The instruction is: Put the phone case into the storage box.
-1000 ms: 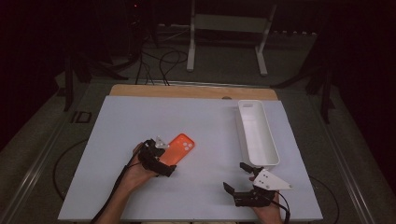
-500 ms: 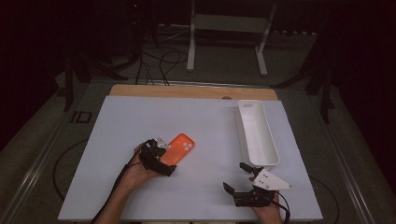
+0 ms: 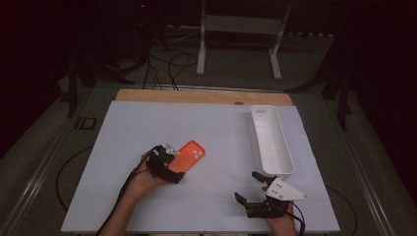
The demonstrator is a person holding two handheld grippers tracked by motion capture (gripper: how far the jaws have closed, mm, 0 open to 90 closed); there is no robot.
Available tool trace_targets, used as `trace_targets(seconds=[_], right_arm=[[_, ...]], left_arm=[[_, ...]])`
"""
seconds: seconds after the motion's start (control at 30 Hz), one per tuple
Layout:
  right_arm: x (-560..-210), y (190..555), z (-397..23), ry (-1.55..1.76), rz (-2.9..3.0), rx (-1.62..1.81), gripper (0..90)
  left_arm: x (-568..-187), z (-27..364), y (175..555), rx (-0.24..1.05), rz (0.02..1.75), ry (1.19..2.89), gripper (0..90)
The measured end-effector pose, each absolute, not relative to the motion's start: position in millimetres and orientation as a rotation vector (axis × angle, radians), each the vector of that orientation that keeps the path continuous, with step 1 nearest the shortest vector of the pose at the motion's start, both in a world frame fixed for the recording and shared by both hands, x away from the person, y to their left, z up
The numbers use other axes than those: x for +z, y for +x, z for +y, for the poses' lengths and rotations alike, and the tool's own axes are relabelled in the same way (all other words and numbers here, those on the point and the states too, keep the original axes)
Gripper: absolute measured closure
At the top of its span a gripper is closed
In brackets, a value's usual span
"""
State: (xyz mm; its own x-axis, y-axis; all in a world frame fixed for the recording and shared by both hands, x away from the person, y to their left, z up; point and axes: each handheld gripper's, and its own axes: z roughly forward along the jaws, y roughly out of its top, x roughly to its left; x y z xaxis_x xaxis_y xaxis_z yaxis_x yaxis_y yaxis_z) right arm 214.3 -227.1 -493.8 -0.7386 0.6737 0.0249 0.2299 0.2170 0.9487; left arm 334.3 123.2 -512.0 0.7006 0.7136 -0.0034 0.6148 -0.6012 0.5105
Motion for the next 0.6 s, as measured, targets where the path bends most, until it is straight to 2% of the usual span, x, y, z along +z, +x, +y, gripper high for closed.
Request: trace_targets(seconds=[0.6], right_arm=[[-494.0, 214.7, -227.7, 0.843, 2.105, 1.532, 9.3]], left_arm=[[-508.0, 119.9, 334.1, 0.301, 1.015, 2.449, 16.8]])
